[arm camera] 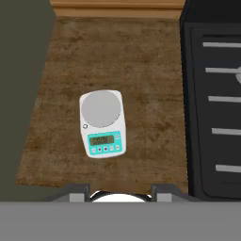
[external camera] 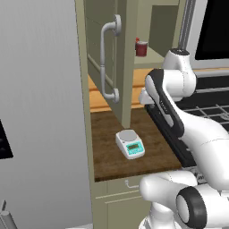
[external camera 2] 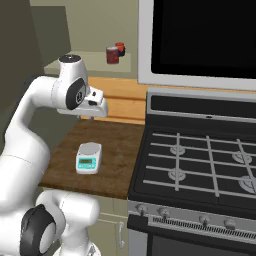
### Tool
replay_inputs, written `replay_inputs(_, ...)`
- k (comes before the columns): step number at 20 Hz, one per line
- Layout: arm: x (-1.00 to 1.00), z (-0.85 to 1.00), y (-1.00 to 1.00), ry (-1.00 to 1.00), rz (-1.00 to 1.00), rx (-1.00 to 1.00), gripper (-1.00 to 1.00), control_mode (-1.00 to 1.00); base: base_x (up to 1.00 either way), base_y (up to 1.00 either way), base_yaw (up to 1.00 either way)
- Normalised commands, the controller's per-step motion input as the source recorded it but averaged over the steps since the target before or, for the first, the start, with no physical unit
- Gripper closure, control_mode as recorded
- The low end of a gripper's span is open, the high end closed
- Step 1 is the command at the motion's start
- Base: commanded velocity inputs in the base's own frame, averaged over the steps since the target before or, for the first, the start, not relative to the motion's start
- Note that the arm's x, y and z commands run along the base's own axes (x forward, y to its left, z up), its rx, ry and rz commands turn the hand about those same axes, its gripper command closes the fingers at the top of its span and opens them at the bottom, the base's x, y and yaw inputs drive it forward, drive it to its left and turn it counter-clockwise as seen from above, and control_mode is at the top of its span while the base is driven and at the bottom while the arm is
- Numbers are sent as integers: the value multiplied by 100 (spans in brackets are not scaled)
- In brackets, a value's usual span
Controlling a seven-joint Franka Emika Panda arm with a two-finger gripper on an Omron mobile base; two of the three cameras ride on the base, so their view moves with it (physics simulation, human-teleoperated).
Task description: Pick the canned food and place it on the digital scale for weighing, and close the cabinet.
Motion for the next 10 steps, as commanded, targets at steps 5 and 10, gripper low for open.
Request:
replay_inputs(5,-33,3,0,-9,0,0,-100,-100,0,0,0)
replay_inputs(10,-55,29,0,-30,0,0,-100,-100,0,0,0)
